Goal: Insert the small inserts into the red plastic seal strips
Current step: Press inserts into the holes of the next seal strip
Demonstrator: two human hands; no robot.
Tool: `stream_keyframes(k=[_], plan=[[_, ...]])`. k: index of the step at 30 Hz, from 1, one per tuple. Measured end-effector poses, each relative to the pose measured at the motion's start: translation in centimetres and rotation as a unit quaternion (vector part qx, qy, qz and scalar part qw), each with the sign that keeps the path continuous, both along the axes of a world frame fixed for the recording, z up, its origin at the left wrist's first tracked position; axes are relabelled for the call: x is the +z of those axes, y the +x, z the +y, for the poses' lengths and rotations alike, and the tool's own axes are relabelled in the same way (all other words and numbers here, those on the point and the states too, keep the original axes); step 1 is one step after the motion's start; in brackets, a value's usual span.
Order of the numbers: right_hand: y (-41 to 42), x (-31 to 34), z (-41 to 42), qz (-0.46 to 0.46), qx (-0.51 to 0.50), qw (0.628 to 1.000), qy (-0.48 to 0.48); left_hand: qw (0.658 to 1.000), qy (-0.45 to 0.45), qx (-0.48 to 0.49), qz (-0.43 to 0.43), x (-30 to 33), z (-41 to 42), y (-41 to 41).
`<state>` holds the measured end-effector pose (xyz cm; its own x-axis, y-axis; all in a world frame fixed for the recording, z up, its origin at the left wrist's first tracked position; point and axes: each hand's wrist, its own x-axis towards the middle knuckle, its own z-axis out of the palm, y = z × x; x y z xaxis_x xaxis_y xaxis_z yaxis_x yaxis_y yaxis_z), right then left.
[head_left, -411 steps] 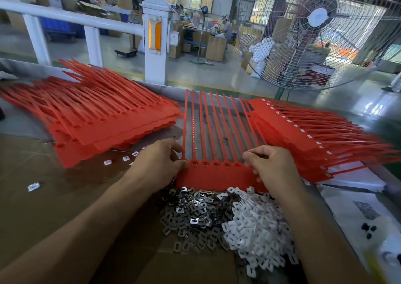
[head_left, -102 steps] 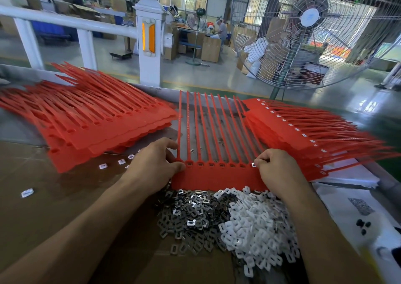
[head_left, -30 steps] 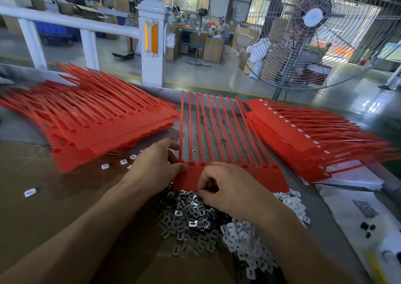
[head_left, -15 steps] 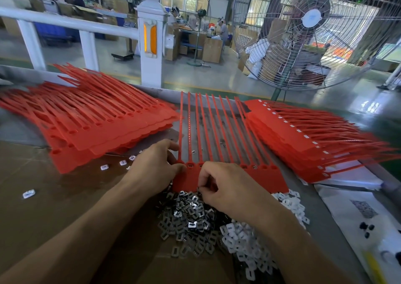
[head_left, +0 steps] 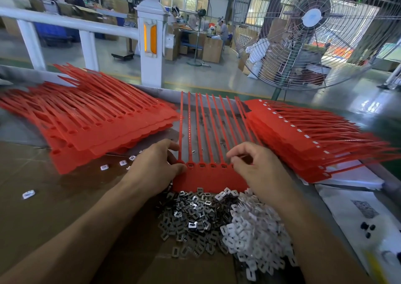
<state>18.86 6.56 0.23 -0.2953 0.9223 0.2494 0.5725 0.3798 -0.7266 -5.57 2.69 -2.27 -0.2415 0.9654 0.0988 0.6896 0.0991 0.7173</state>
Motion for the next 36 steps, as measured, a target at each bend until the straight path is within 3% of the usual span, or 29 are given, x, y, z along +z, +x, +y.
stream_keyframes(k=[8,15,36], plan=[[3.0,0.4,1.6,0.034,-0.113,0.993,0.007,1.000,0.008,-0.003,0.005,0.1,0.0,0.1],[5.2,-0.4,3.0,-0.015,-0.204,0.979,-0.021,1.000,0.008,-0.002,0.007,0.2,0.1,0.1],[5.1,-1.6,4.0,-0.090,-0.203,0.975,-0.023,1.000,0.011,-0.007,0.005,0.1,0.0,0.0]])
